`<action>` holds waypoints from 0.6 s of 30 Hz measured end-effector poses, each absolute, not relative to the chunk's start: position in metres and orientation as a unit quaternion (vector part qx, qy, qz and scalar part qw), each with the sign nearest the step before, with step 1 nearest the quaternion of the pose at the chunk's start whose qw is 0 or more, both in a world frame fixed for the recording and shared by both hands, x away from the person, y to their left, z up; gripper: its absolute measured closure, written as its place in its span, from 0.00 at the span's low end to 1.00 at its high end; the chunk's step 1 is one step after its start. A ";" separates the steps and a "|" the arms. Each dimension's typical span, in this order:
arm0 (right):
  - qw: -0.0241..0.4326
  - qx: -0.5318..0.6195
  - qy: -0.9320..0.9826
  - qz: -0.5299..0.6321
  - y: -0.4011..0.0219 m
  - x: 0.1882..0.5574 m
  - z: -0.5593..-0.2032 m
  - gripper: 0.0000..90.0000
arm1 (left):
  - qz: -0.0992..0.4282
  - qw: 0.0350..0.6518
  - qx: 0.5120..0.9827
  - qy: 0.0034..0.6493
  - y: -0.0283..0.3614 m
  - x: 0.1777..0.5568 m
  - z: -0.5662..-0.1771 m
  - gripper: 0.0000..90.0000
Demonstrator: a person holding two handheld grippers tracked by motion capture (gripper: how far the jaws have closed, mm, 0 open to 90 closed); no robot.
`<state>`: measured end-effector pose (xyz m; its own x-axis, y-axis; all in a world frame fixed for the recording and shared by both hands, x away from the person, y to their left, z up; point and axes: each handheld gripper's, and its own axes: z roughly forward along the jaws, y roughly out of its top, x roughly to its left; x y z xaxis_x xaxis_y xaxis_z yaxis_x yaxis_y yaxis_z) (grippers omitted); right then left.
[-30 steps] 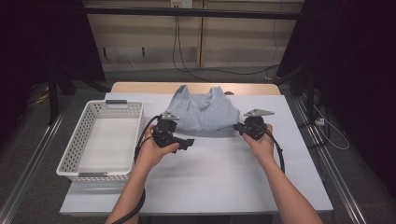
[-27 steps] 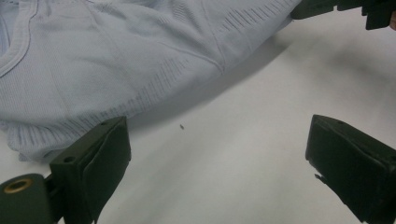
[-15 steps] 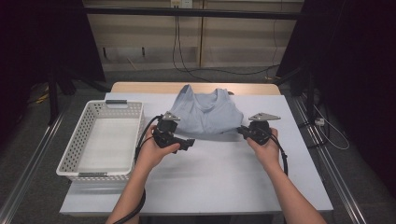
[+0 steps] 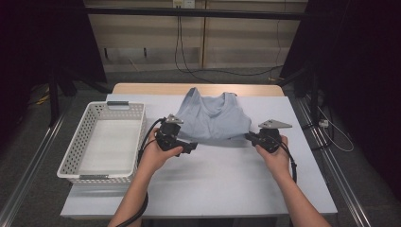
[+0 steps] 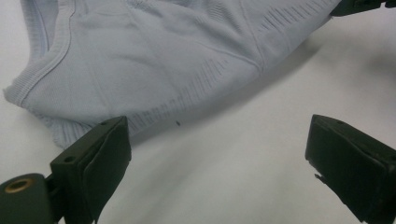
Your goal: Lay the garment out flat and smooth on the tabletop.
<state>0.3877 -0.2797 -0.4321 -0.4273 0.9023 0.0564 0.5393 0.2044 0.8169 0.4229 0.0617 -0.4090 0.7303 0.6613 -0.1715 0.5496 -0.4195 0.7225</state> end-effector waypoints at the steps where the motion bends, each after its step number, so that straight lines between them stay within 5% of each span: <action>1: 0.223 0.487 0.741 0.404 -0.281 0.386 -0.433 0.96 | 0.070 0.401 0.840 0.360 0.061 0.423 -0.409 0.08; 18: 0.224 0.482 0.733 0.425 -0.287 0.362 -0.438 0.96 | 0.074 0.399 0.845 0.348 0.057 0.422 -0.410 0.08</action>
